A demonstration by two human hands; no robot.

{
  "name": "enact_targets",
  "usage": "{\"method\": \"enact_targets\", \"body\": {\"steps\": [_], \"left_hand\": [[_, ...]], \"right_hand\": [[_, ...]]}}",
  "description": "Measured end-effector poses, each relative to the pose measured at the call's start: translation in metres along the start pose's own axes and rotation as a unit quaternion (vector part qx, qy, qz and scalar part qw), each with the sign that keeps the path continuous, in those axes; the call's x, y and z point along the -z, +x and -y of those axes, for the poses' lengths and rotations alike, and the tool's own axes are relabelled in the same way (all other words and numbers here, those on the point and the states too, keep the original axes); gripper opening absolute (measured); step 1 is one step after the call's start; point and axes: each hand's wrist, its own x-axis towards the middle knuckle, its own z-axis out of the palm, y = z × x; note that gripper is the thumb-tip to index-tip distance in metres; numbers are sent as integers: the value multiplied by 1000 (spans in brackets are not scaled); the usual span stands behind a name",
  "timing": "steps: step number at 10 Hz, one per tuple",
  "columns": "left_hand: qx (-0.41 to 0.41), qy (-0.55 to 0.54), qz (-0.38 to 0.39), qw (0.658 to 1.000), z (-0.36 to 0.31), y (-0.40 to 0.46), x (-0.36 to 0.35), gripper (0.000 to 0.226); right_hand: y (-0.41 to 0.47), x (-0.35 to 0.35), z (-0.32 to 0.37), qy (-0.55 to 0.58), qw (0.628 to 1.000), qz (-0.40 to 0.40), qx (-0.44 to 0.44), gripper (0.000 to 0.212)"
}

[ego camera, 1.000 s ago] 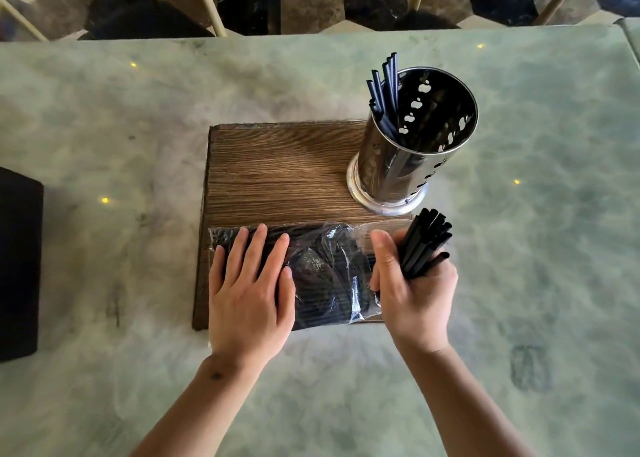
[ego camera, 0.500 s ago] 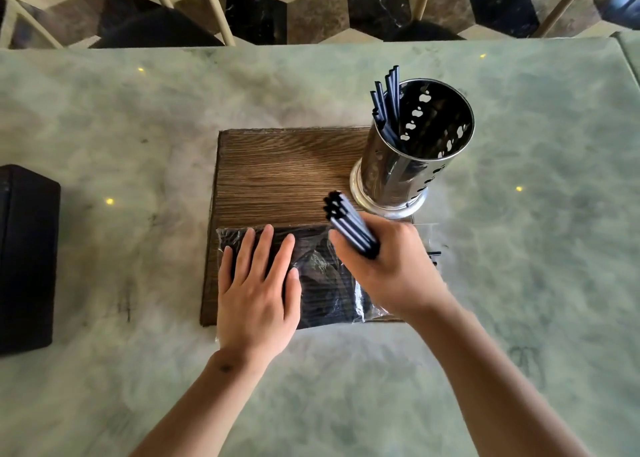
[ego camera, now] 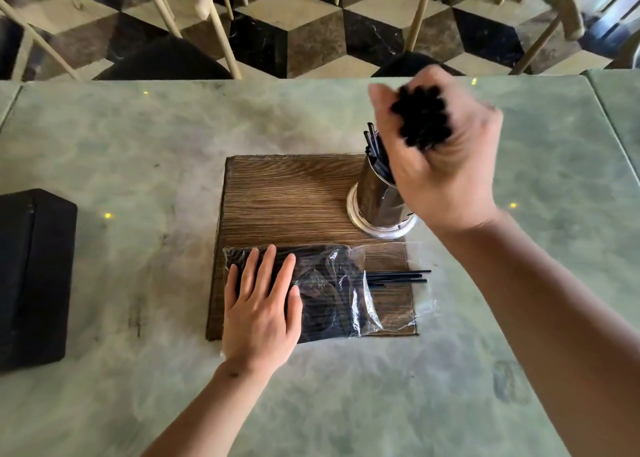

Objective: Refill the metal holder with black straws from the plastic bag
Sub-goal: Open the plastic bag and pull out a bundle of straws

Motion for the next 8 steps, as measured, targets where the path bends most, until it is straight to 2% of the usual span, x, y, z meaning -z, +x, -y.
{"method": "enact_targets", "body": {"steps": [1,2,3,4,5,7,8], "left_hand": [[2,1,4,1000,0,0,0,53],[2,2,4,1000,0,1,1,53],[3,6,-2,1000,-1,1,2,50],[3,9,1,1000,-1,0,2,50],[2,12,1,1000,-1,1,1,51],[-1,13,0,1000,1,-1,-1,52],[-1,16,-2,1000,2,0,-2,51]], "right_hand": [[-11,-6,-9,45,991,-70,-108,40],[-26,-10,-16,63,975,-85,-196,47],[-36,-12,-22,-12,983,-32,-181,40],[-45,-10,-26,-174,983,43,-48,17],[-47,-11,-29,-260,964,40,-31,20],[-49,-14,-32,-231,965,72,-99,29],[-43,-11,-33,-243,957,122,-97,38]]}}
